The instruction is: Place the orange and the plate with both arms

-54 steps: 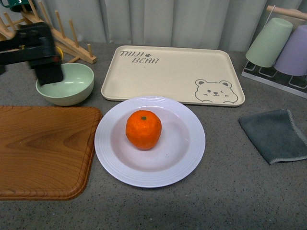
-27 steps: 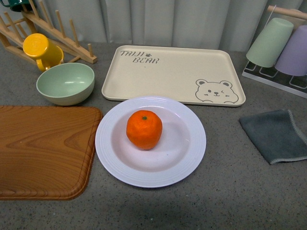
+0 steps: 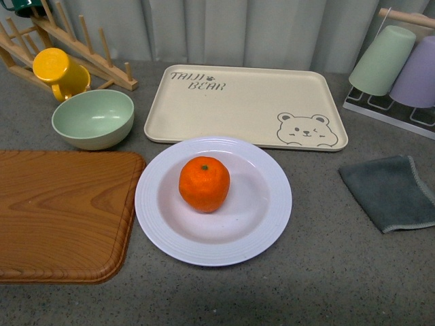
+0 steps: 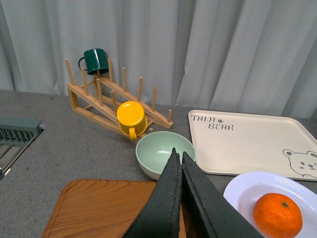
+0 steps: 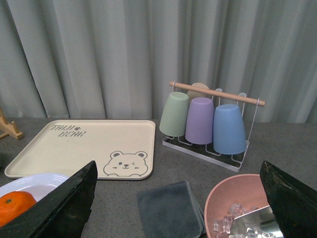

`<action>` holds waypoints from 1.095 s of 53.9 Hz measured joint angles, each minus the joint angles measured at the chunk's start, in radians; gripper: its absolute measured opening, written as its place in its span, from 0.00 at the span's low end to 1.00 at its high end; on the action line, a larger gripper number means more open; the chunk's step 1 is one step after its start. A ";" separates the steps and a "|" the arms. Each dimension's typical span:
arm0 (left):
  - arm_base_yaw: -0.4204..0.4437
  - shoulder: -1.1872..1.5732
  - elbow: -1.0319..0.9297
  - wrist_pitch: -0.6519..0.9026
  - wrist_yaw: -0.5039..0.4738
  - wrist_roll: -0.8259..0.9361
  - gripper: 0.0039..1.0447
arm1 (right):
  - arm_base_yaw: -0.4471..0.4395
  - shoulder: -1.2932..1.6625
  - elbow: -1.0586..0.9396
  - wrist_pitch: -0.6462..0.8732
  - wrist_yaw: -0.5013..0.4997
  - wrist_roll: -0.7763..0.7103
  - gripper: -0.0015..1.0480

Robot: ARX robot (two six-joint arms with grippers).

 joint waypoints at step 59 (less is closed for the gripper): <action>0.000 -0.546 0.000 -0.541 0.000 0.000 0.04 | 0.000 0.000 0.000 0.000 0.000 0.000 0.91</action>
